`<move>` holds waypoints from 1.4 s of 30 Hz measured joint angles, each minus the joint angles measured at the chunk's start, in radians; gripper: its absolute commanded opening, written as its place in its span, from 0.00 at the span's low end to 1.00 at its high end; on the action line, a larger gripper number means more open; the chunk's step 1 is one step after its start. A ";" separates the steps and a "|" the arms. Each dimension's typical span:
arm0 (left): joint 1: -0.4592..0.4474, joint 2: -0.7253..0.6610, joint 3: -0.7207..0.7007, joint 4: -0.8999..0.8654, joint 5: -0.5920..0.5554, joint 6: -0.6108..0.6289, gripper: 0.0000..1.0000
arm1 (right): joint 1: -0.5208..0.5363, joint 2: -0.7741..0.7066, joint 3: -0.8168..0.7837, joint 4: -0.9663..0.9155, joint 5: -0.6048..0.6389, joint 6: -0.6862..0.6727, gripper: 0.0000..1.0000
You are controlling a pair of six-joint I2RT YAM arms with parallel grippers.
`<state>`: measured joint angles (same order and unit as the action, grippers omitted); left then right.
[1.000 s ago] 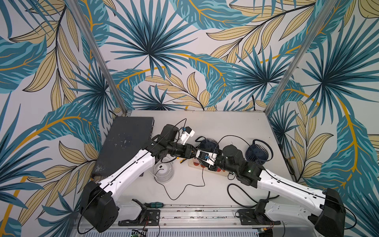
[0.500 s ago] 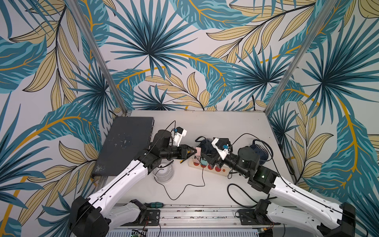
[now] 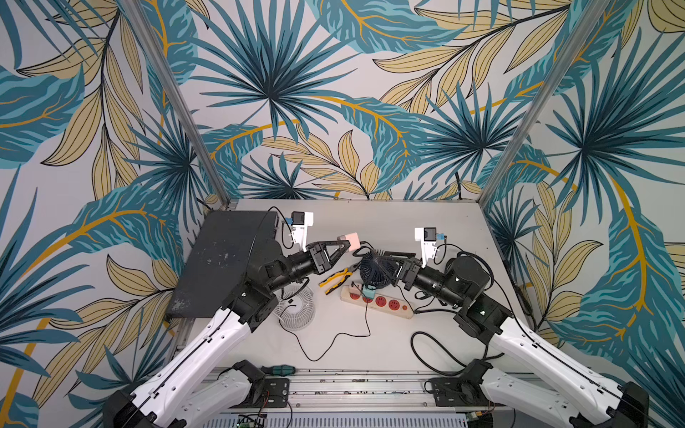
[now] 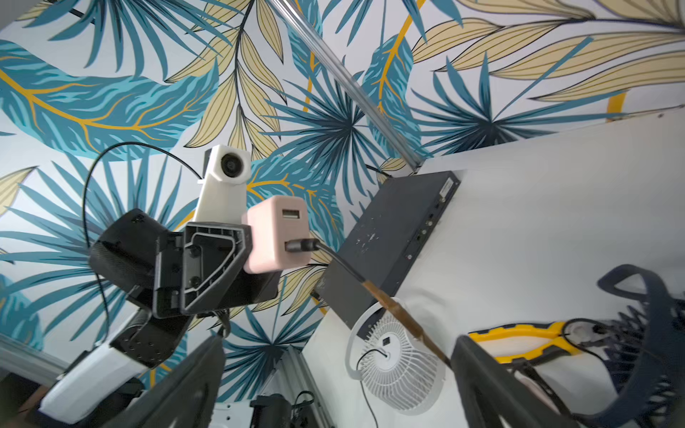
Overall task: Plug the desk fan into the power strip
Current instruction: Pick up the plug from the center of the board.
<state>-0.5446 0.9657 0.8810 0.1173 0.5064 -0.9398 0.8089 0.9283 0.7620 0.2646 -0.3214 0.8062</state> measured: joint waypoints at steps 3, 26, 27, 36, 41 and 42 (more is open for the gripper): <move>-0.011 0.002 0.000 0.010 0.027 -0.013 0.10 | -0.025 0.045 0.061 0.019 -0.083 0.056 0.97; -0.038 0.001 0.000 0.095 0.126 -0.056 0.09 | -0.107 0.251 0.262 0.032 -0.547 0.073 0.55; -0.039 0.001 0.000 0.097 0.127 -0.056 0.09 | -0.107 0.252 0.263 0.037 -0.556 0.077 0.53; -0.053 0.002 -0.002 0.112 0.138 -0.063 0.09 | -0.108 0.271 0.276 0.101 -0.606 0.126 0.36; -0.057 0.002 -0.006 0.140 0.152 -0.071 0.12 | -0.113 0.275 0.277 0.124 -0.629 0.142 0.10; -0.057 0.002 -0.007 0.140 0.152 -0.071 0.25 | -0.113 0.275 0.278 0.123 -0.630 0.138 0.08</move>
<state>-0.6018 0.9676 0.8742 0.2573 0.6582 -1.0107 0.6956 1.2030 1.0397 0.3878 -0.9516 0.9443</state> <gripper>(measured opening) 0.310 0.278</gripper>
